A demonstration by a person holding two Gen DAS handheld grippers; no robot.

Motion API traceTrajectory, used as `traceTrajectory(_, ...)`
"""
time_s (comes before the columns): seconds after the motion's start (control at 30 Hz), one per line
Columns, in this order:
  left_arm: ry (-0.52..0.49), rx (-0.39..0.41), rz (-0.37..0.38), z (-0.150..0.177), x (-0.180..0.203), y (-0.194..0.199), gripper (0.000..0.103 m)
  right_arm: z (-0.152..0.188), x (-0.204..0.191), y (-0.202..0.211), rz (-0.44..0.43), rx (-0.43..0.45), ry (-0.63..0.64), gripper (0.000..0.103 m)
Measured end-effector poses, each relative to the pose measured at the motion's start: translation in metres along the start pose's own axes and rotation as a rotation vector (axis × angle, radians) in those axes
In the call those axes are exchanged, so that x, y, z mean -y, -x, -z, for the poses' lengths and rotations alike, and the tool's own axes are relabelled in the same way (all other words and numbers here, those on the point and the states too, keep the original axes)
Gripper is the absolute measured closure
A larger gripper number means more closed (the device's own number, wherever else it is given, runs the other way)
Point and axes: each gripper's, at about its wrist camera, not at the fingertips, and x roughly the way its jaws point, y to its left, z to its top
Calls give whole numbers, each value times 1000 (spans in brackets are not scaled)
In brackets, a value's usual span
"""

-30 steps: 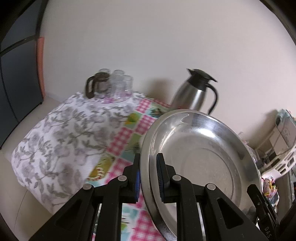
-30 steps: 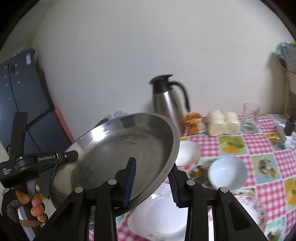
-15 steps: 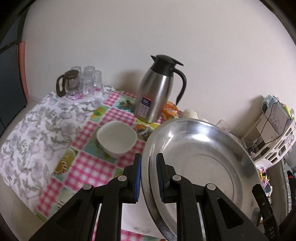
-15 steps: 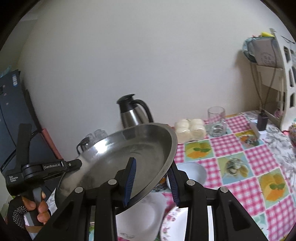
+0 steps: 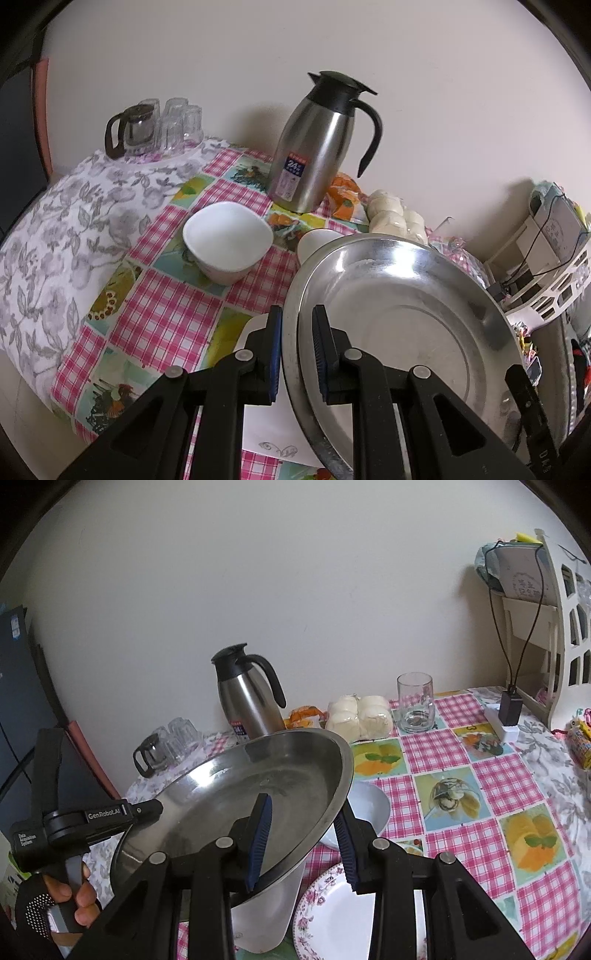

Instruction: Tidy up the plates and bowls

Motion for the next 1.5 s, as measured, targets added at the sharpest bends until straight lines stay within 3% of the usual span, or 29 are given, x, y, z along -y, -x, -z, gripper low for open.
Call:
traceTrajectory(0.5, 97, -110, -11, 11, -43, -22, 87, 21, -23, -37, 37, -129, 82, 66)
traceTrajectory(1.5, 189, -255, -86, 20, -75, -53, 87, 68, -36, -100, 126, -419, 171, 65)
